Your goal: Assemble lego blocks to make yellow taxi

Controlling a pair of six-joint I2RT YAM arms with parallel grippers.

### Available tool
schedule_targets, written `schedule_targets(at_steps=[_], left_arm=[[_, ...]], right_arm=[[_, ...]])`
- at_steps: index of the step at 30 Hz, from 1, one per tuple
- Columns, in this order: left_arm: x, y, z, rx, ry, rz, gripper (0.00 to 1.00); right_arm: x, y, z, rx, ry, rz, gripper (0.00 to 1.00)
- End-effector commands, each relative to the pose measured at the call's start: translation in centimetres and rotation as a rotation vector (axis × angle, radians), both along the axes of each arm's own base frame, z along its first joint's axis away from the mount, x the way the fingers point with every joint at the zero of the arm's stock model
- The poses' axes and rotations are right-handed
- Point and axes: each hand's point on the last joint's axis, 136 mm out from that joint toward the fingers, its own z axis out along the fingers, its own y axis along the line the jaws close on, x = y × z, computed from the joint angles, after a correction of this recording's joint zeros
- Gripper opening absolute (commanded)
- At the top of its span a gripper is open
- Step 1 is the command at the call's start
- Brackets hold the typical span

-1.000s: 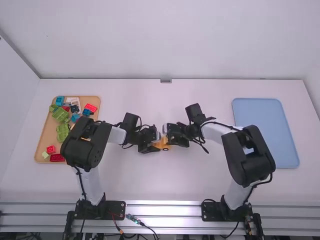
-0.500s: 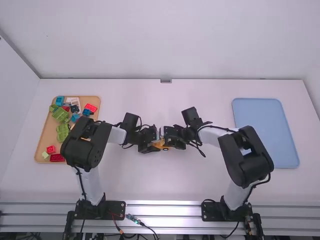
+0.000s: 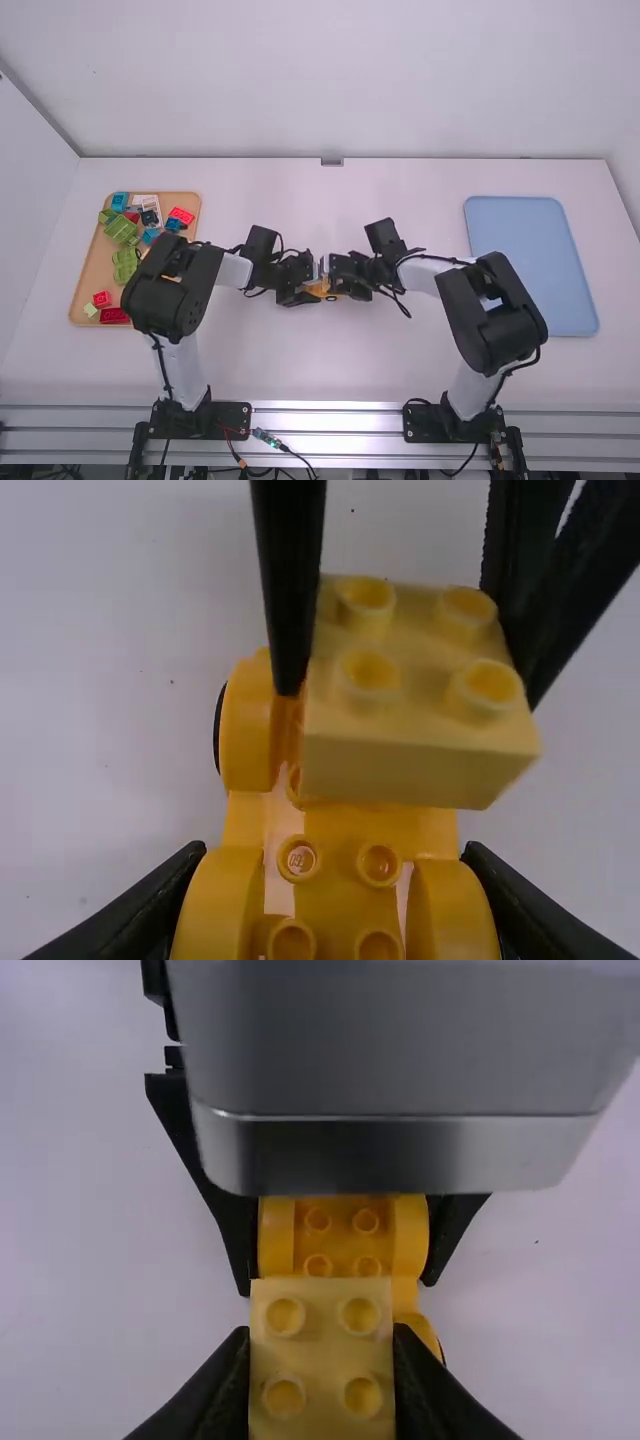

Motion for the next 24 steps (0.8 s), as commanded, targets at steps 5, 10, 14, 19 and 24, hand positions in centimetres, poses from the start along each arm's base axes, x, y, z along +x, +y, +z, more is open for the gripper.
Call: schedule_targets(at_steps=[5, 10, 14, 19, 24], left_arm=[[-0.9, 2.0, -3.5, 0.16, 0.048, 0.057, 0.02], [-0.9, 2.0, -3.5, 0.159, 0.048, 0.057, 0.02], [-1.0, 2.1, -3.5, 0.161, 0.052, 0.057, 0.02], [-1.1, 2.1, -3.6, 0.162, 0.056, 0.056, 0.02], [-1.2, 2.1, -3.6, 0.164, 0.058, 0.053, 0.02]], right_arm=[[0.1, -0.3, -0.2, -0.009, 0.021, -0.034, 0.02], [0.5, -0.5, -0.5, -0.036, 0.024, -0.067, 0.0], [0.9, -0.7, -0.5, -0.042, 0.024, -0.085, 0.0], [1.1, -0.6, -0.4, -0.043, 0.02, -0.087, 0.0], [1.5, -0.7, -0.8, -0.064, 0.015, -0.096, 0.0]])
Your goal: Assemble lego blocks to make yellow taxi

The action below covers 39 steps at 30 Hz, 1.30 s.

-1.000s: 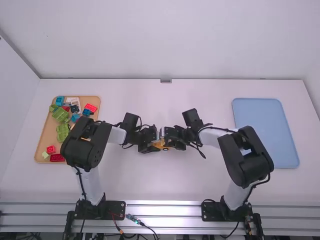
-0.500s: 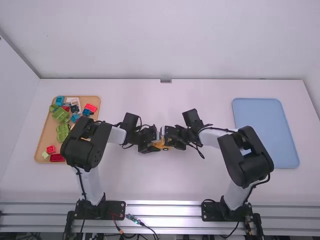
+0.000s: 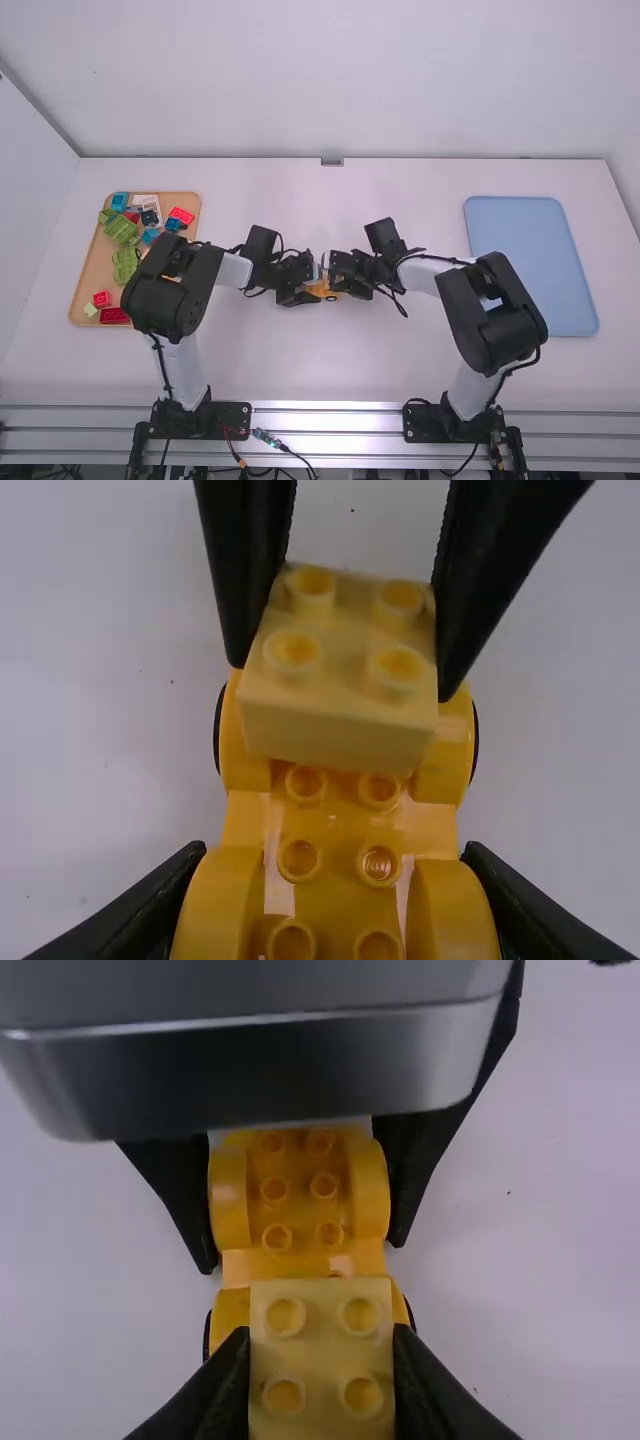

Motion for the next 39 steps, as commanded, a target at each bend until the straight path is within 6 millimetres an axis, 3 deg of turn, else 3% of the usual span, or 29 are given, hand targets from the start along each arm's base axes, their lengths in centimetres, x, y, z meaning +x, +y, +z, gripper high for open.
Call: schedule_targets(at_steps=[1, 9, 34, 39], left_arm=[[-1.2, 2.1, -3.6, 0.164, 0.051, 0.047, 0.02], [-1.2, 2.1, -3.6, 0.163, 0.054, 0.05, 0.02], [-0.9, 2.0, -3.5, 0.157, 0.063, 0.076, 0.02], [-0.8, 2.0, -3.5, 0.157, 0.062, 0.076, 0.02]], right_arm=[[0.6, 0.2, 0.1, 0.0, 0.008, -0.008, 0.0], [1.2, 0.4, -0.8, -0.021, 0.036, -0.002, 0.0], [-1.0, 0.5, -0.9, -0.068, 0.13, 0.083, 0.0], [-0.4, 0.9, -1.5, -0.134, 0.1, 0.035, 0.0]])
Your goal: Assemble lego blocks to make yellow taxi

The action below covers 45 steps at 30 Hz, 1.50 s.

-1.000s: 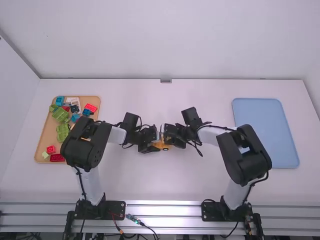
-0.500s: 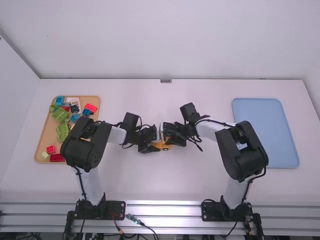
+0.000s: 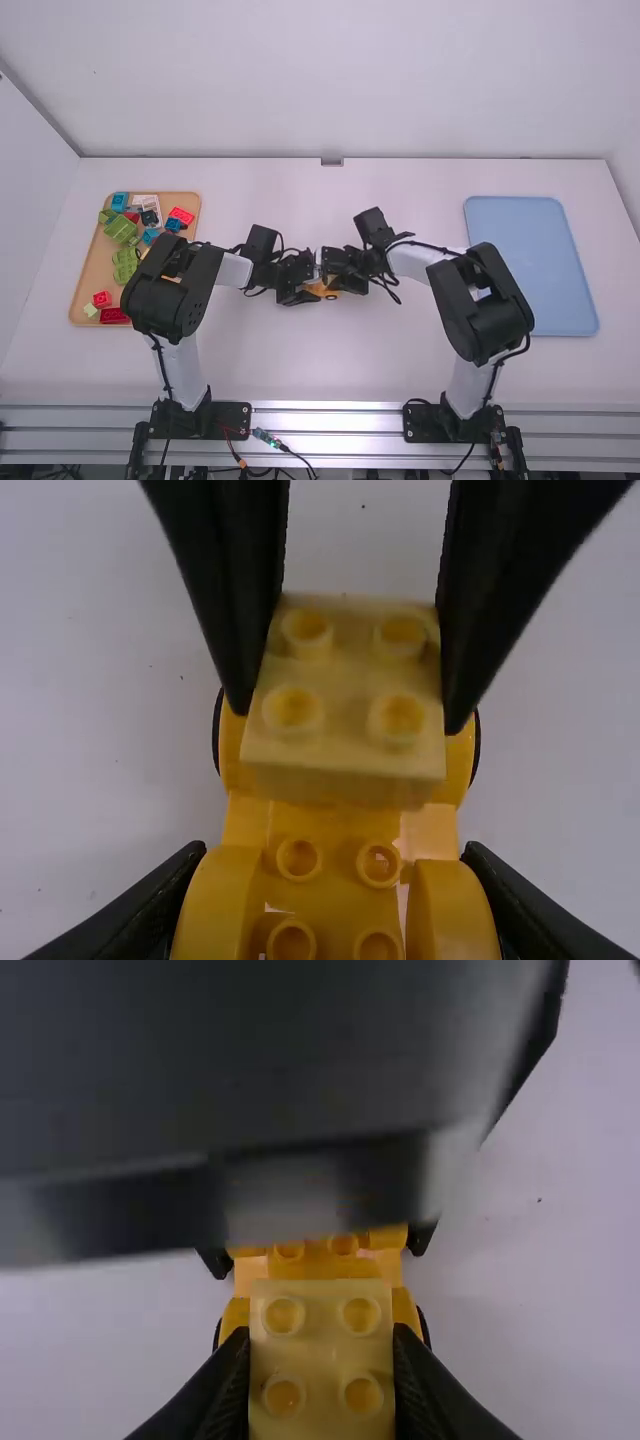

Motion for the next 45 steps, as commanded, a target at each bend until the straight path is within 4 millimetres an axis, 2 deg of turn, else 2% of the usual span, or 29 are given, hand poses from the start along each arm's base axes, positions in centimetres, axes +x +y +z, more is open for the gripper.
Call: schedule_targets(at_steps=[1, 32, 37, 42, 45], left_arm=[[-1.1, 2.0, -3.5, 0.148, 0.062, 0.061, 0.02], [-1.1, 2.0, -3.6, 0.149, 0.063, 0.061, 0.02], [-1.0, 2.1, -3.5, 0.146, 0.064, 0.066, 0.02], [-1.0, 2.2, -3.5, 0.148, 0.063, 0.067, 0.02], [-1.0, 2.1, -3.5, 0.145, 0.063, 0.065, 0.02]], right_arm=[[-0.7, 0.1, -1.3, -0.052, 0.022, -0.006, 0.0], [-0.5, -1.3, -2.2, -0.115, 0.023, -0.043, 0.0], [0.0, -1.6, -1.9, -0.082, 0.027, -0.054, 0.0], [-0.8, -1.3, -0.3, 0.075, 0.051, 0.042, 0.0], [-0.9, -1.5, -0.1, 0.096, 0.058, 0.046, 0.0]])
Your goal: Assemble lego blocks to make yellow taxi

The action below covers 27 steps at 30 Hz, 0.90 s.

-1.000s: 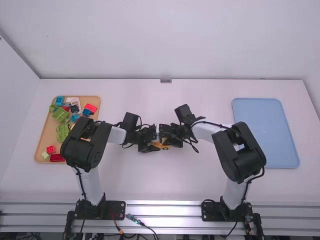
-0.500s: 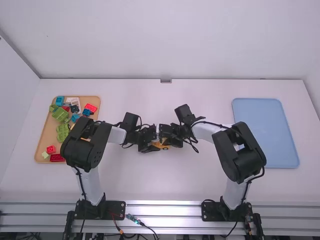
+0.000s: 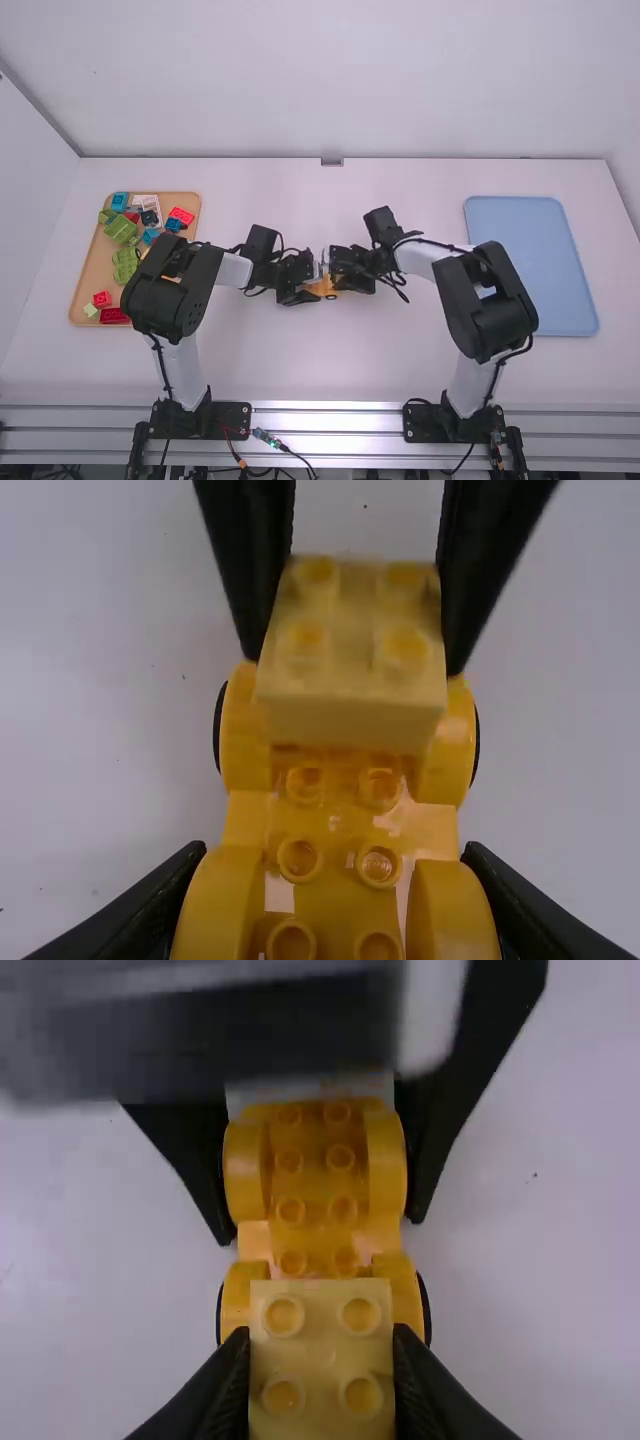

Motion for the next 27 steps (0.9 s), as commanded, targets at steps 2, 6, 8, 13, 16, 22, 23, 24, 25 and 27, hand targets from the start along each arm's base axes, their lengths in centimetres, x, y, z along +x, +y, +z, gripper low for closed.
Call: schedule_targets(at_steps=[2, 6, 8, 13, 16, 22, 23, 24, 25, 27], left_arm=[[-1.1, 2.1, -3.5, 0.146, 0.063, 0.063, 0.02], [-1.1, 2.1, -3.5, 0.146, 0.063, 0.063, 0.02], [-1.1, 2.1, -3.5, 0.147, 0.062, 0.063, 0.02], [-1.1, 2.1, -3.5, 0.146, 0.063, 0.063, 0.02], [-1.1, 2.1, -3.5, 0.148, 0.063, 0.064, 0.02], [-1.1, 2.1, -3.5, 0.146, 0.067, 0.063, 0.02], [-1.1, 2.1, -3.5, 0.147, 0.066, 0.063, 0.02], [-1.1, 2.1, -3.5, 0.147, 0.066, 0.063, 0.02], [-1.1, 2.1, -3.5, 0.147, 0.066, 0.063, 0.02], [-1.2, 2.2, -3.6, 0.148, 0.07, 0.062, 0.02]], right_arm=[[-1.1, 0.1, -0.3, 0.05, 0.039, 0.039, 0.0], [-1.8, 0.8, -0.4, 0.04, 0.036, 0.066, 0.0], [-1.8, 1.1, -0.6, 0.024, 0.025, 0.068, 0.0], [-1.3, 1.3, -1.0, -0.012, 0.01, 0.037, 0.0], [-0.9, 1.2, -0.9, -0.001, 0.006, 0.027, 0.0], [0.0, 0.7, -0.7, 0.01, -0.006, 0.001, 0.0], [0.1, 0.6, -0.7, 0.01, -0.008, -0.003, 0.0], [0.1, 0.7, -0.7, 0.011, -0.006, -0.005, 0.0], [0.2, 0.7, -0.7, 0.007, -0.007, -0.013, 0.0], [0.4, 0.6, -0.8, -0.001, -0.012, -0.021, 0.0]])
